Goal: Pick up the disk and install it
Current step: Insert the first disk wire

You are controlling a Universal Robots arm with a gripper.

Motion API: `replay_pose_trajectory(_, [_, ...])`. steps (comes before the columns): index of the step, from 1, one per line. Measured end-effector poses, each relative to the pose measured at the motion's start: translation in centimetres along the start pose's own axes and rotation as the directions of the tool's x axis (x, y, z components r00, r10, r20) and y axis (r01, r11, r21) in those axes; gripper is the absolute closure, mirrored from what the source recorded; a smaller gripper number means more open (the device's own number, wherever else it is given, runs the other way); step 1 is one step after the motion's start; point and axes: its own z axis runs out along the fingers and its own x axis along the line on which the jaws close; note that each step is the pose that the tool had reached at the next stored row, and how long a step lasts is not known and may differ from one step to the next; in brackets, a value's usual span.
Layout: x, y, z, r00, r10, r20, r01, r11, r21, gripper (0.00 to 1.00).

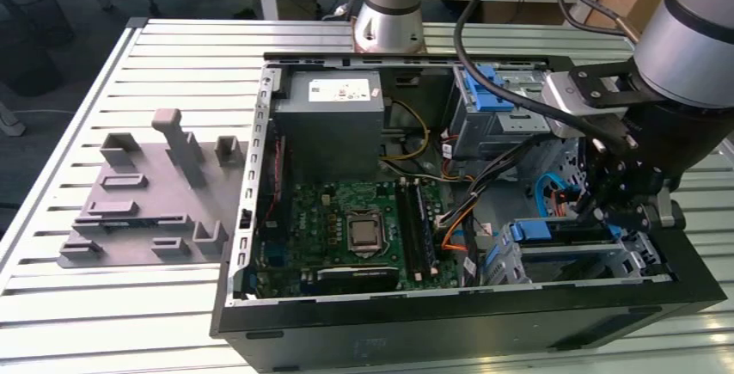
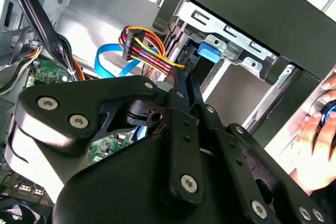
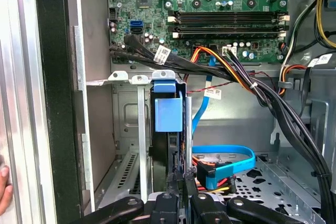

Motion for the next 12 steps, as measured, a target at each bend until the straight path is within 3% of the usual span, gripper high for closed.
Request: replay_pose_trajectory(12, [0.28, 0.05, 0.24, 1.0, 0.0, 0.0068, 0.0, 1.0, 0.0006, 0.84])
